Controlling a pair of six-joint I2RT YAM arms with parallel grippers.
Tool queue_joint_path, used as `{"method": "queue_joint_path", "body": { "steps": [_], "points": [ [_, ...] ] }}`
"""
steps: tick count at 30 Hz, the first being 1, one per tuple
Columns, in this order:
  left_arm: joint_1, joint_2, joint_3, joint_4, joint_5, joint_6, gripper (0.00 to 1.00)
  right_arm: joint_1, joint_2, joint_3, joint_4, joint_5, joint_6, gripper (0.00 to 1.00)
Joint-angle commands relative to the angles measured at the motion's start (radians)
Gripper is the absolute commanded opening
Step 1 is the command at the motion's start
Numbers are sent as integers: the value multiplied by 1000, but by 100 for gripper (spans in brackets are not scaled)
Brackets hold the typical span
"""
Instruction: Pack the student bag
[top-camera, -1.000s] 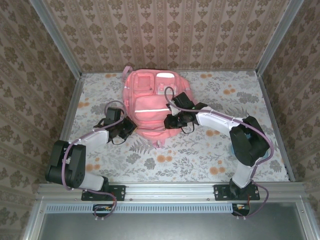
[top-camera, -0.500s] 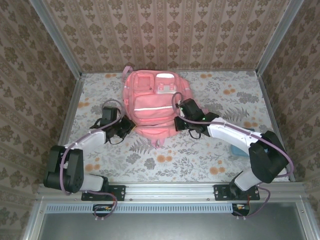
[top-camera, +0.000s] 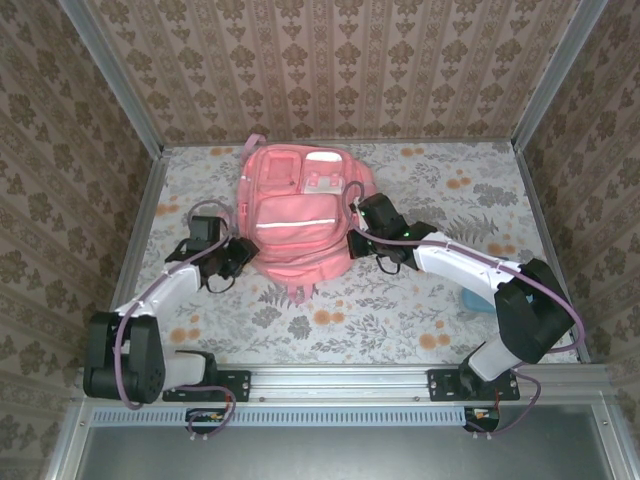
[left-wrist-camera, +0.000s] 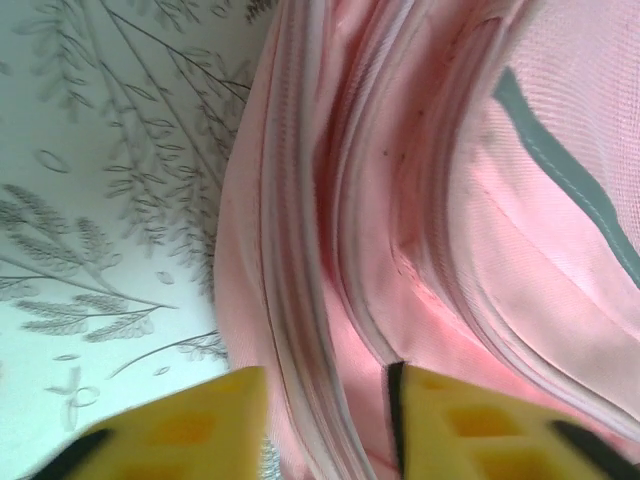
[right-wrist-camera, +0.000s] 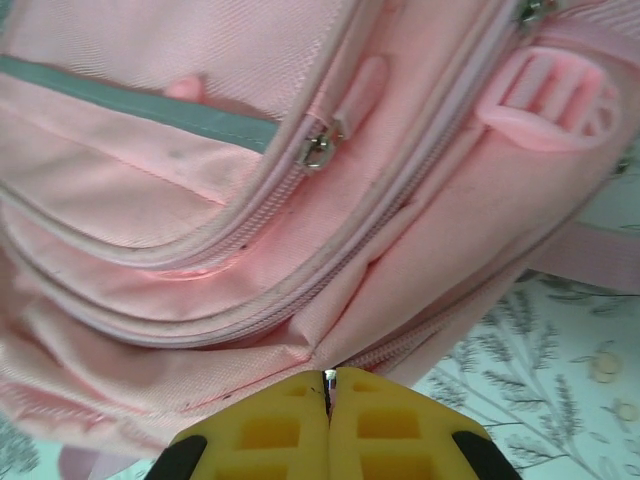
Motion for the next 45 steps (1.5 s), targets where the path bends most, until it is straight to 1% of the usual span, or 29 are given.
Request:
{"method": "queue_joint_path", "body": {
  "steps": [1, 3, 5, 7, 10, 13, 14, 15, 16, 19, 21, 24, 28, 31, 34, 39, 41, 42, 45],
  "points": [
    [7, -55, 64, -125, -40, 88, 51, 17, -8, 44, 48, -118, 6, 0],
    [-2, -73, 86, -148, -26, 145, 55, 16, -14, 42, 50, -123, 12, 0],
    [-31, -92, 103, -129, 7, 216, 55, 14, -18, 42, 51, -126, 17, 0],
    [-86, -106, 116, -83, 43, 290, 55, 11, -24, 43, 54, -134, 26, 0],
    [-176, -95, 148, -48, 48, 369, 55, 0, -30, 39, 61, -148, 48, 0],
    [-263, -46, 201, -50, 35, 444, 55, -14, -37, 31, 73, -173, 75, 0],
    [-277, -23, 220, -53, 30, 465, 55, -18, -39, 28, 77, -181, 82, 0],
    [-326, 1, 241, -56, 27, 492, 55, -23, -43, 23, 84, -192, 90, 0],
    [-350, 28, 262, -59, 26, 522, 55, -28, -45, 18, 92, -203, 97, 0],
    [-426, 100, 317, -65, 21, 608, 52, -39, -48, 10, 101, -226, 118, 0],
    [-465, 137, 337, -60, 15, 674, 51, -47, -51, 2, 107, -236, 135, 0],
    [-521, 181, 358, -49, -26, 761, 48, -62, -53, -14, 127, -259, 167, 0],
    [-558, 220, 368, -21, -90, 841, 45, -75, -52, -30, 150, -286, 198, 0],
    [-562, 241, 376, -8, -148, 867, 42, -80, -47, -35, 156, -297, 207, 0],
    [-564, 254, 380, 6, -187, 881, 41, -83, -47, -35, 154, -299, 208, 0],
    [-565, 284, 386, 7, -168, 905, 41, -89, -50, -35, 156, -302, 216, 0],
    [-566, 294, 386, 8, -161, 914, 39, -92, -47, -34, 154, -299, 218, 0],
    [-566, 297, 385, 7, -154, 922, 36, -94, -48, -34, 150, -292, 220, 0],
    [-567, 298, 384, 5, -155, 938, 19, -96, -47, -34, 127, -252, 210, 0]
  ]
}}
